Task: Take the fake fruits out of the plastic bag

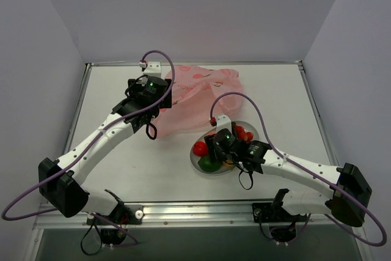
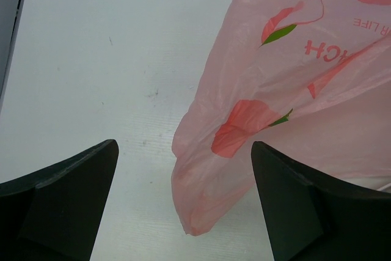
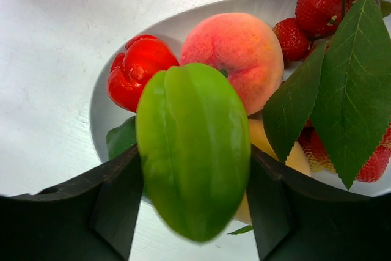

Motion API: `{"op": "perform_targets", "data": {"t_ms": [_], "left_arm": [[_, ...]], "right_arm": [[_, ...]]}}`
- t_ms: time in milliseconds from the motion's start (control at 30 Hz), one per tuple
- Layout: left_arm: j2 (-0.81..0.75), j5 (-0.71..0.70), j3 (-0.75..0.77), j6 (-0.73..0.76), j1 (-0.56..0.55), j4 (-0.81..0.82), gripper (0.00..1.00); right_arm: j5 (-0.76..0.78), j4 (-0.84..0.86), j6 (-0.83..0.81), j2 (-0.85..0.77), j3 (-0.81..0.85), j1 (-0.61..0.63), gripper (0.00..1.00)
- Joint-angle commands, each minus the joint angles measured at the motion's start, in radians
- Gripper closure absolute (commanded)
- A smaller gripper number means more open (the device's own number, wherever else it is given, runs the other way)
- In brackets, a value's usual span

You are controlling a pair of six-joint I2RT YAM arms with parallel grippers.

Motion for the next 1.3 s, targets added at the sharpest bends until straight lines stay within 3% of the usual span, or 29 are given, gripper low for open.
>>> {"op": "perform_targets", "data": {"t_ms": [0, 467, 667, 967, 1133, 1267], "left_arm": [[-0.040, -0.001, 0.006, 0.010, -0.004, 0.013, 0.11], [-0.042, 0.019, 0.008, 0.013, -0.003, 0.018, 0.11], [-0.093, 0.018, 0.020, 0.036, 0.011, 0.004, 0.10], [-0.237, 0.096, -0.004, 0.029, 0.039, -0.063, 0.11], [-0.385, 0.240, -0.133, 0.053, 0.039, -0.077, 0.11], [-0.447, 0.271, -0.257, 0.032, 0.039, -0.110, 0.11]], "right_arm": [[0.040, -0.014, 0.005, 0.014, 0.017, 0.006, 0.41], [0.046, -0.033, 0.006, -0.035, 0.031, 0.013, 0.36], [0.026, -0.109, 0.014, -0.116, 0.132, 0.026, 0.33], [0.245, -0.272, -0.003, -0.074, 0.342, 0.016, 0.12], [0.275, -0.277, -0.027, -0.103, 0.355, -0.115, 0.05], [0.284, -0.277, -0.027, -0.140, 0.332, -0.224, 0.03]]}}
